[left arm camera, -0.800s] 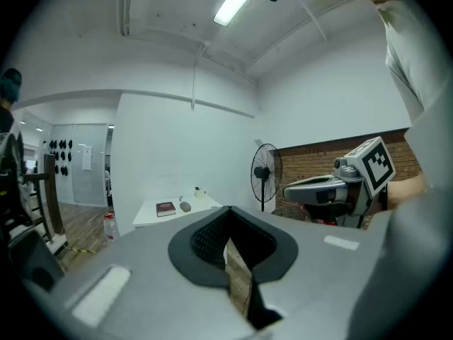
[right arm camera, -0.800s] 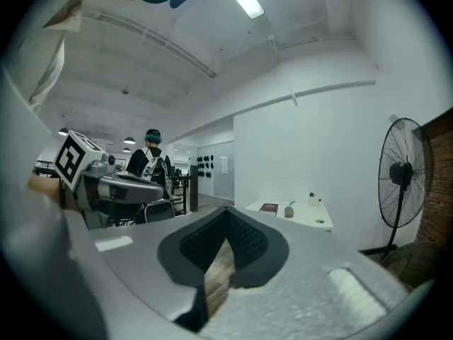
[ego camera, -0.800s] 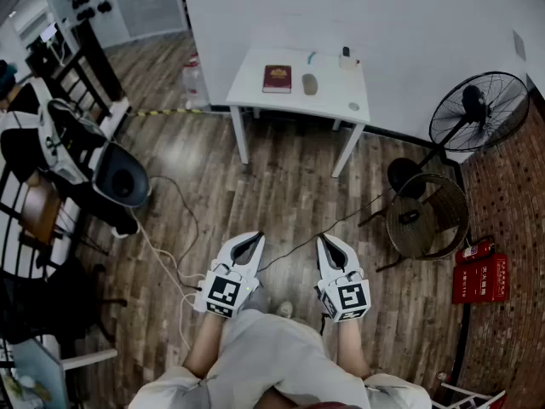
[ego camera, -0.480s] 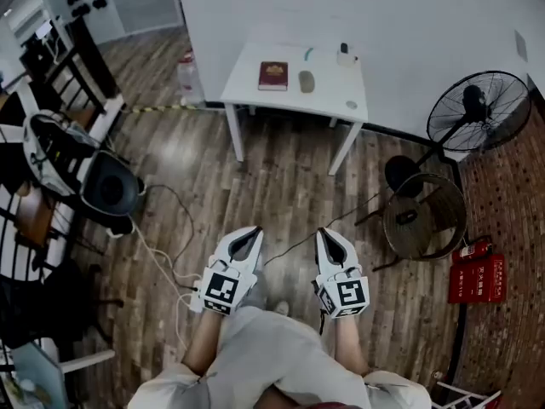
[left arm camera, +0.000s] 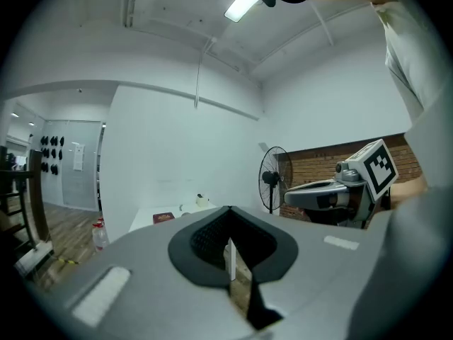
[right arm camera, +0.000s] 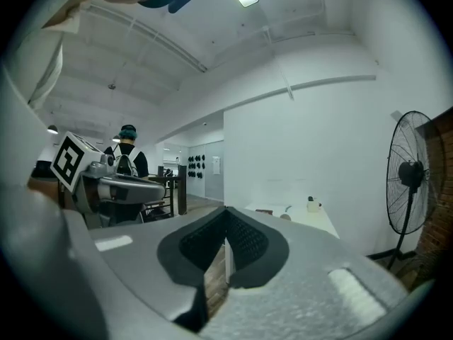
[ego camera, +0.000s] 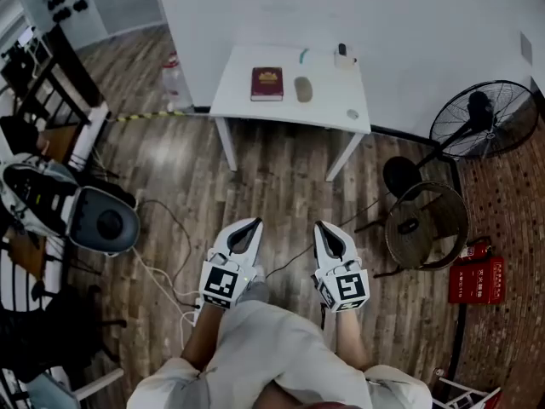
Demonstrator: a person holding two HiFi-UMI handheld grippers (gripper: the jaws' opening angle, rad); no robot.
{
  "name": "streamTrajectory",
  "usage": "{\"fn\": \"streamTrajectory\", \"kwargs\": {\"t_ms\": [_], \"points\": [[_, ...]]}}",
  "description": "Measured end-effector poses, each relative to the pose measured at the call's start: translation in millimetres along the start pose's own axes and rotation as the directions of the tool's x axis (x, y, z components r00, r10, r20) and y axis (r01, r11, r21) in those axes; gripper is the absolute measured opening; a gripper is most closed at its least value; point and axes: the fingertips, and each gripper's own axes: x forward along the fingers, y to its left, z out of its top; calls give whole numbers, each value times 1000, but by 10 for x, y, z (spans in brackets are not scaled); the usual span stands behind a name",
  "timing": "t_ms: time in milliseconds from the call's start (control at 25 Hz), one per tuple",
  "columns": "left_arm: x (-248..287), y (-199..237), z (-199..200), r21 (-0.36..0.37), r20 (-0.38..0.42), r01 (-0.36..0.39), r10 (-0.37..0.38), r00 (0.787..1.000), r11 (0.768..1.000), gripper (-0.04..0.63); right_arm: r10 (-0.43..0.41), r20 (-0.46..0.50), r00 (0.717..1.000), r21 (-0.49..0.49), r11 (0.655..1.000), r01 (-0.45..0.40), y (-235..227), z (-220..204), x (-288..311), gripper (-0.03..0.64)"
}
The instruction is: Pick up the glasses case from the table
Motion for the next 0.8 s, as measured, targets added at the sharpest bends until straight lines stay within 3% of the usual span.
{"fn": "streamTrajectory", "kwargs": {"t_ms": [360,800], "points": [[522,778,67,-13,15,37,-37,999,999,18,-53,-19,998,-2,999,53,-155,78,829,5],[936,1186,33,-25,17,73,-73,997,997,18,-75,-29,997,6,997,75,-277,101,1376,5]]}}
